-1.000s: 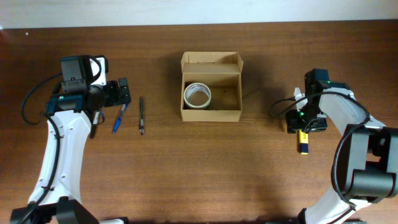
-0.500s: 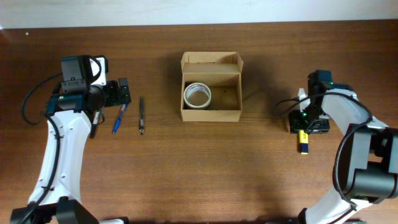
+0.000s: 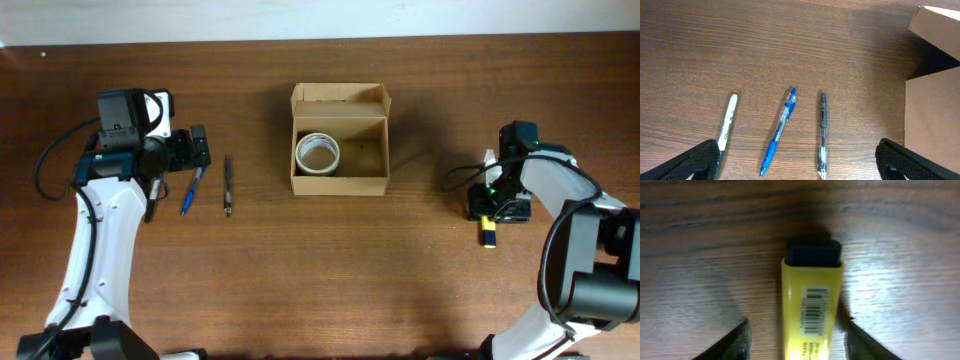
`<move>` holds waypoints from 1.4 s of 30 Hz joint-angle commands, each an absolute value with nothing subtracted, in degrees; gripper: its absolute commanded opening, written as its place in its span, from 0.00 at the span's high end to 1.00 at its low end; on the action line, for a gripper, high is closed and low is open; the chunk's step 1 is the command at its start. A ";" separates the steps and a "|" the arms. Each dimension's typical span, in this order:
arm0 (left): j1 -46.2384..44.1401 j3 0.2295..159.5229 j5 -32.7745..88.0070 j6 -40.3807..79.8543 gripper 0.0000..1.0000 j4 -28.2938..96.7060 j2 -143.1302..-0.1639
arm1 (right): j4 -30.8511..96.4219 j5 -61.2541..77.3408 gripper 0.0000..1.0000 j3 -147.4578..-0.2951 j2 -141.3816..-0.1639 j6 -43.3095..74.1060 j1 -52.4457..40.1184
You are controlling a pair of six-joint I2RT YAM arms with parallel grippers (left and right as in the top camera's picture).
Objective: Pack container
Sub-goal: 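Move right gripper to the yellow highlighter and grasp it, then carry highlighter with right gripper into the box and release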
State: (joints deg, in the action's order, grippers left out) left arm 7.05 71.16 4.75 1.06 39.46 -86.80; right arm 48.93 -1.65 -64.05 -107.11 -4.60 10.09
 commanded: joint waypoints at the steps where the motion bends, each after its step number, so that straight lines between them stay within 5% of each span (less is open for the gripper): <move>1: 7.29 72.05 5.58 0.14 0.01 39.29 -87.11 | 48.34 -2.15 0.61 -62.00 -108.18 -3.53 10.15; 3: 7.31 72.05 5.58 0.14 0.01 39.29 -87.11 | 48.16 -1.45 0.69 -62.00 -108.16 -3.53 10.15; 10: 7.31 72.05 5.58 0.14 0.00 39.29 -87.11 | 48.18 2.07 0.68 -64.31 -108.01 -3.57 10.15; 13: 7.29 72.05 5.58 0.14 0.01 39.29 -87.11 | 49.56 4.45 0.75 -68.29 -107.37 -3.57 10.15; 24: 7.29 72.05 5.58 0.14 0.00 39.29 -87.11 | 67.94 7.42 0.78 -100.18 -105.89 -5.63 6.66; 35: 7.31 72.05 5.58 0.14 0.01 39.29 -87.11 | 74.74 1.28 0.96 -115.68 -105.95 -23.05 -19.94; 42: 7.29 72.05 5.58 0.14 0.00 39.29 -87.11 | 72.77 -4.38 0.96 -115.66 -110.91 -39.07 -33.87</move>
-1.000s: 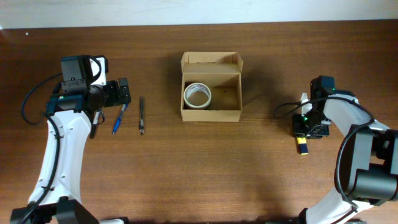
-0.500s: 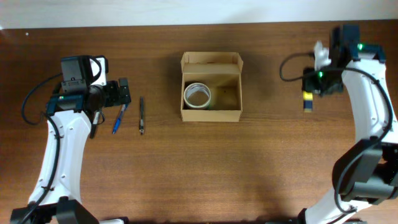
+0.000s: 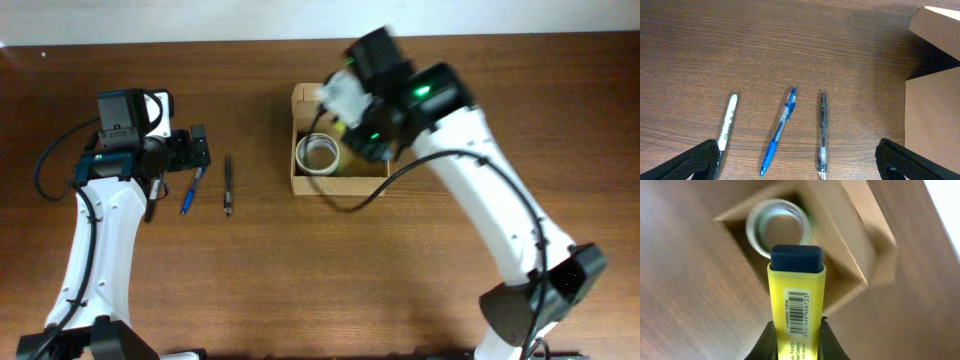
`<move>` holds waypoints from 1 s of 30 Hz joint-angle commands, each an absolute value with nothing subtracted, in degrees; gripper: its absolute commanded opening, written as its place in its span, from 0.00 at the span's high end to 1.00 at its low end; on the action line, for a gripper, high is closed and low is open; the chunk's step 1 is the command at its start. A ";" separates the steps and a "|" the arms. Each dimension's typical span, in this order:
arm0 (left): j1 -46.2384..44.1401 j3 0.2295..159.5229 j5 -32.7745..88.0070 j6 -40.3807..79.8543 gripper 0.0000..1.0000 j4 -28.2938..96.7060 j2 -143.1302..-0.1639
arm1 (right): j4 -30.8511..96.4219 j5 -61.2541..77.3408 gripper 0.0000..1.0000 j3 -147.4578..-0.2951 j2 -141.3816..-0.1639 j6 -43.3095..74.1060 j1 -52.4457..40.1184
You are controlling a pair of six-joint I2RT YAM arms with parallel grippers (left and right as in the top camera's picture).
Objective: Pack container
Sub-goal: 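Carry highlighter with right gripper into the box and release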
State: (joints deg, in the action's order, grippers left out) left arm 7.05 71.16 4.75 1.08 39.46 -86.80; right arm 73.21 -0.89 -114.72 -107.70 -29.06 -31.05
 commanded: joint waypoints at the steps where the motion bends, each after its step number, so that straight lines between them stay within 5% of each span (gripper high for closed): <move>1: 7.29 72.05 5.58 0.14 0.01 39.29 -87.11 | 72.62 -4.36 0.96 -115.66 -111.70 -40.32 -34.46; 8: 7.31 72.05 5.58 0.14 0.00 39.29 -87.11 | 68.66 -6.33 0.96 -115.61 -119.00 -49.32 -34.63; 21: 7.29 72.05 5.58 0.14 0.00 39.29 -87.11 | 67.24 -10.81 0.96 -116.16 -120.64 -42.98 -33.30; 23: 7.29 72.05 5.58 0.14 0.00 39.29 -87.11 | 67.07 -11.18 0.94 -116.16 -116.88 -41.06 -33.30; 26: 7.29 72.05 5.58 0.14 0.00 39.29 -87.11 | 65.17 -10.98 0.78 -116.16 -107.11 -36.60 -31.70; 30: 7.29 72.05 5.58 0.14 0.00 39.29 -87.11 | 63.16 -10.83 0.75 -115.94 -97.60 -29.04 -25.89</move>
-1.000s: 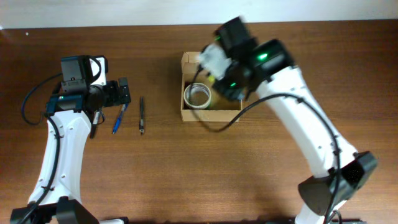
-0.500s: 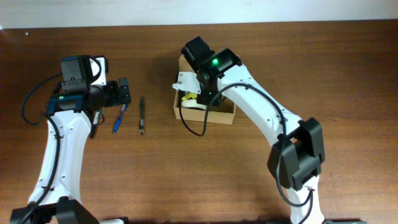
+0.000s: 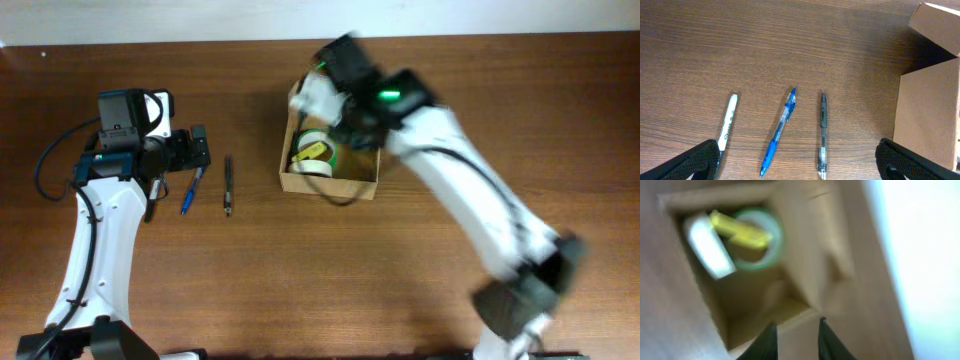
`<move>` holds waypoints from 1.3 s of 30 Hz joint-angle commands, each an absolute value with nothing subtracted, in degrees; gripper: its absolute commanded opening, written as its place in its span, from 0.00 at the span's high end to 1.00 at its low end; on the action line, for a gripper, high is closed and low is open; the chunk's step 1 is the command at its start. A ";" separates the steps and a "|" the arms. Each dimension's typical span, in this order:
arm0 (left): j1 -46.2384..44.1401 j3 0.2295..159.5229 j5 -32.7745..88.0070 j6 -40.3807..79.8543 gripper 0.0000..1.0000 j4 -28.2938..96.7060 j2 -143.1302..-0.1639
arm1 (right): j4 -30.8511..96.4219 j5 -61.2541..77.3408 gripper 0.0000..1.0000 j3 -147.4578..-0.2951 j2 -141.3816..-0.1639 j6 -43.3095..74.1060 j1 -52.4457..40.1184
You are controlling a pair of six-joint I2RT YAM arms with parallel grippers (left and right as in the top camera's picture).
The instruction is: Pack container
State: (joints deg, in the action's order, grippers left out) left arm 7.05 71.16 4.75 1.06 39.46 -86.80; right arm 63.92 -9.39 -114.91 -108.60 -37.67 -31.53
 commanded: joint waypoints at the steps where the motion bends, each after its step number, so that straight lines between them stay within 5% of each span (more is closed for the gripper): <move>1: 7.29 72.05 5.58 0.14 0.00 39.27 -87.11 | 62.87 -10.24 0.75 -115.79 -95.46 -26.41 -23.51; 5: 7.29 72.05 5.58 0.14 0.01 39.29 -87.11 | 62.87 -7.01 0.71 -115.68 -90.54 -14.09 -13.32; 8: 7.29 72.05 5.58 0.14 0.01 39.29 -87.11 | 64.12 -4.21 0.58 -115.68 -89.71 -6.44 -4.49; 12: 7.29 72.05 5.58 0.14 0.01 39.29 -87.11 | 68.07 -2.59 0.52 -114.76 -90.43 1.43 6.74; 19: 7.29 72.05 9.93 0.40 0.01 42.39 -87.11 | 75.37 4.75 0.35 -110.76 -95.70 6.20 21.08; 32: 10.50 74.15 0.03 -5.93 0.01 53.23 -88.47 | 73.78 4.80 0.01 -94.04 -100.66 7.62 25.15; 39: 19.16 77.34 -0.45 -7.14 0.02 52.45 -98.15 | 71.92 5.02 0.01 -91.24 -100.66 7.62 25.15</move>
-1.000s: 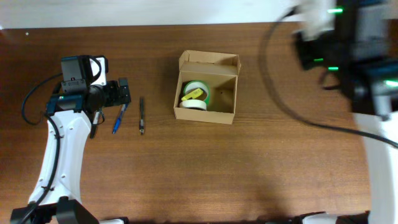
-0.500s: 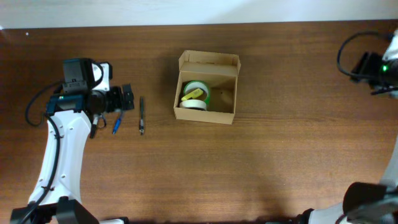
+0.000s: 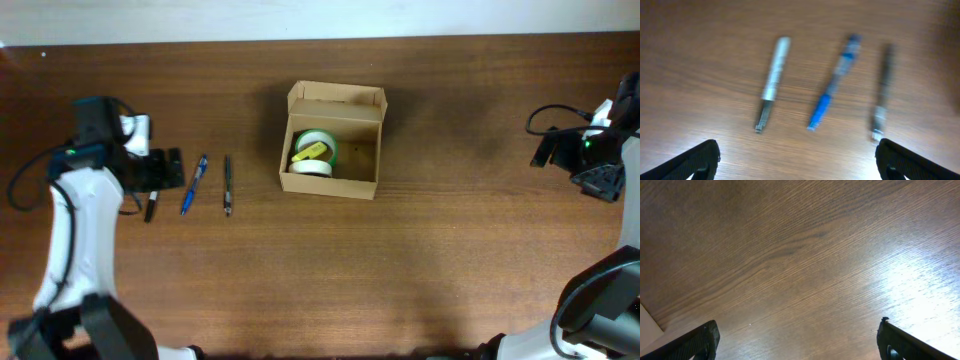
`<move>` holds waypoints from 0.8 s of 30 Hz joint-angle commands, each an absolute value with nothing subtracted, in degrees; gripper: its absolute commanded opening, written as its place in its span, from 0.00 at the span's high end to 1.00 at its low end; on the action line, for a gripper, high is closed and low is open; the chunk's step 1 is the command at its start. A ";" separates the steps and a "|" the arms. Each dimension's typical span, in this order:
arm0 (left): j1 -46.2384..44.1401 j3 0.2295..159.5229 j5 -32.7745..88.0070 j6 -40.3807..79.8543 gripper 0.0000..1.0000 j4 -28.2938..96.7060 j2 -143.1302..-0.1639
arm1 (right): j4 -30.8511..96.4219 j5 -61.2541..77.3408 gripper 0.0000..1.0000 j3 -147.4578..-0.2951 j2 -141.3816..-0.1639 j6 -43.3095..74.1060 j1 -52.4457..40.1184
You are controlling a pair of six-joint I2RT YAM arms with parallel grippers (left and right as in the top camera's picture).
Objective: Pack container
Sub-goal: 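Move left gripper to the black marker and grasp it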
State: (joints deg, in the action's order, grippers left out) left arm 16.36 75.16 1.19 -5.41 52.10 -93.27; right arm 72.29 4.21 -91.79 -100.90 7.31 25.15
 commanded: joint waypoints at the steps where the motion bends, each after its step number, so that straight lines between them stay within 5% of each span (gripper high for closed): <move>1: 20.34 79.07 -0.23 -8.19 0.06 53.54 -100.79 | 71.90 5.04 0.01 -91.24 -100.66 7.62 25.15; 16: 21.39 87.68 -0.08 -22.22 0.11 52.86 -118.15 | 72.14 5.61 0.01 -91.24 -100.66 7.60 25.15; 22: 20.12 87.68 -2.74 -22.20 0.35 51.40 -120.25 | 71.96 5.63 0.01 -91.24 -100.66 7.60 25.15; 24: 18.65 87.68 -5.30 -22.20 0.36 51.42 -121.58 | 71.94 5.63 0.01 -91.24 -100.66 7.62 25.15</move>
